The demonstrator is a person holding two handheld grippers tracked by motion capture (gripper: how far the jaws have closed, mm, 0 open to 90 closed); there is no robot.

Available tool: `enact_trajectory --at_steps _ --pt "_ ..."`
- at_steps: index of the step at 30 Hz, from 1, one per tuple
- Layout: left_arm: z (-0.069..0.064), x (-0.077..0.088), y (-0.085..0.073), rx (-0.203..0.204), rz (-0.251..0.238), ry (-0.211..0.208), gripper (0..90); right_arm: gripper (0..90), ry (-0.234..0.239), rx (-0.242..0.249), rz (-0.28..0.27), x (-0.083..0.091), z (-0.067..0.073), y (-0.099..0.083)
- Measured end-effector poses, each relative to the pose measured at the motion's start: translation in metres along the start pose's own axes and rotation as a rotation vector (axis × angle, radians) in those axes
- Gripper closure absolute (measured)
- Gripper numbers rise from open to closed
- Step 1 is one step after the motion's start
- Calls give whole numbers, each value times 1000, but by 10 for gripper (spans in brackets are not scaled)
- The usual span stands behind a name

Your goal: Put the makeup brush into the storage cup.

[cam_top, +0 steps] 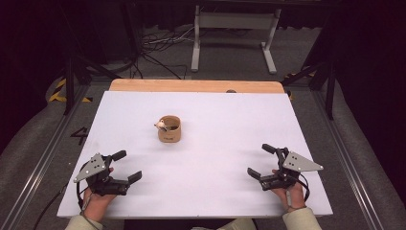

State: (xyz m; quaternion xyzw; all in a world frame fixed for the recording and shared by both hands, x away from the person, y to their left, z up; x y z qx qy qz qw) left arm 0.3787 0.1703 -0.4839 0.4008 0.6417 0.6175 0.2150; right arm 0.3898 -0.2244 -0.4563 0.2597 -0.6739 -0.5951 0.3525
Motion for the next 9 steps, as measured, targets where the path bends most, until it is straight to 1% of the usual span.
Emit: enact_trajectory --at_steps 4,9 --pt "1 1 0 -5 -4 5 1 0 -4 -6 -6 1 -1 1" --pt "4 2 1 -19 -6 20 1 0 -9 2 -12 1 -1 2"
Point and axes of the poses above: each handheld gripper's, and its own axes: x roughly backward along the jaws, y roughly out of its top, z roughly to its left, the point moved 10 cm from there along -x, roughly forward along the jaws
